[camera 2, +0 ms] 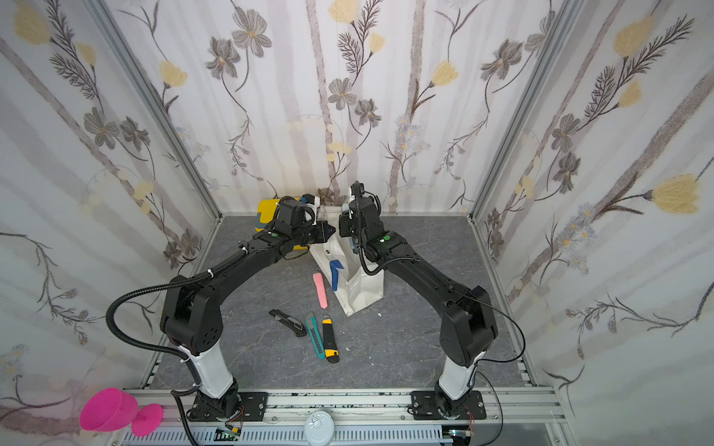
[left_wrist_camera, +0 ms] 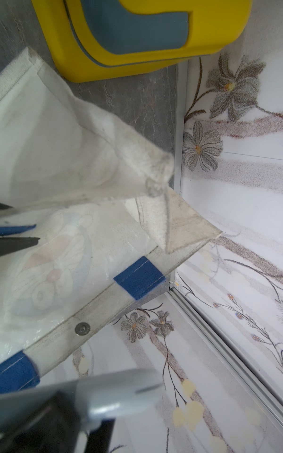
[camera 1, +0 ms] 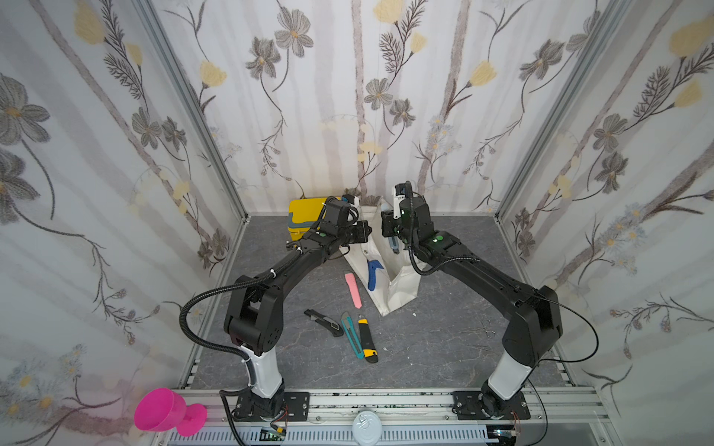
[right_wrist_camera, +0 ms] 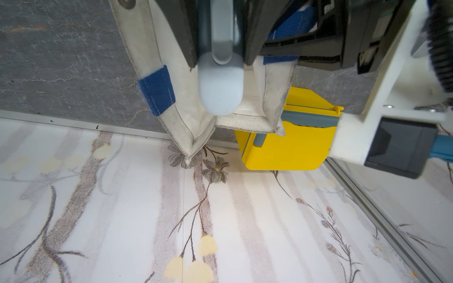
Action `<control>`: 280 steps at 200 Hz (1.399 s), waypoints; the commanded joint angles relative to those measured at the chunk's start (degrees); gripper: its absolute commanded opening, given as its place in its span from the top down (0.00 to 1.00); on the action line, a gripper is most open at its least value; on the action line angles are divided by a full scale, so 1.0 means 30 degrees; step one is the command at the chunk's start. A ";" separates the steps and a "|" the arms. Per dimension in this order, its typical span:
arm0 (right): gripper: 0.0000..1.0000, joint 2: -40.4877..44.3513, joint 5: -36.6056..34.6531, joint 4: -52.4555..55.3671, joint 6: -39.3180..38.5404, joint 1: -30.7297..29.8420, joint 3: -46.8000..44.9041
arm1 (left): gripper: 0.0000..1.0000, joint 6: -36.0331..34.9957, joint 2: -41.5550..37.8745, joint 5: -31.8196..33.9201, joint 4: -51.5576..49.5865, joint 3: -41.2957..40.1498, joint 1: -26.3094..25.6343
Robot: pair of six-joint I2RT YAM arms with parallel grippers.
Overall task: Place the art knife into the pouch
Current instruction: Place the utility knife in the pouch.
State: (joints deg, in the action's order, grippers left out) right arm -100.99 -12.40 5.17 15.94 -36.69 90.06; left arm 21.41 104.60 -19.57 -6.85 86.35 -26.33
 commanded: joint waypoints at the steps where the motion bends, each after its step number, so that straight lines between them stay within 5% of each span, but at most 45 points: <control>1: 0.79 -0.0247 0.0317 -0.0215 0.0041 -0.0028 -0.0072 | 1.00 -0.0041 -0.0151 -0.0019 0.0823 0.0067 0.0015; 60: 0.77 0.1540 0.1419 -0.1296 0.1206 -0.0134 -0.4477 | 1.00 0.0020 0.0188 -0.0054 0.0557 0.0690 0.0078; 108: 0.65 0.0677 0.2199 0.0502 0.1562 -0.0136 -0.4056 | 1.00 -0.0134 0.0253 -0.0037 0.0534 0.0779 0.0118; 117: 0.56 0.0432 0.2342 0.1105 0.1675 -0.0142 -0.3453 | 1.00 -0.0163 0.0286 -0.0032 0.0555 0.0779 0.0133; 132: 0.23 0.0505 0.2460 0.1491 0.1662 -0.0141 -0.2797 | 1.00 -0.0192 0.0398 -0.0036 0.0475 0.0881 0.0177; 143: 0.15 0.0915 0.2452 0.1363 0.1502 -0.0145 -0.2702 | 1.00 -0.0193 0.0394 -0.0071 0.0482 0.0923 0.0192; 187: 0.13 0.4547 0.1513 0.1148 0.1540 -0.0240 -0.4419 | 1.00 -0.0193 0.0618 -0.0137 0.0614 0.1070 0.0426; 240: 0.13 1.0324 0.1650 -0.0167 0.3017 -0.2537 -1.1339 | 1.00 -0.0180 0.1410 -0.0035 0.0701 0.1904 0.1036; 280: 0.23 1.2957 0.2966 -0.2055 0.4929 -0.4375 -1.6347 | 1.00 -0.0171 0.1971 0.0406 0.0496 0.2724 0.1188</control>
State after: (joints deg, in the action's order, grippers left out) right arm -64.79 -5.87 3.29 25.65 -46.68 47.35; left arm 21.19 109.95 -19.57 -7.75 92.92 -22.87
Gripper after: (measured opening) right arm 0.800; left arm 0.068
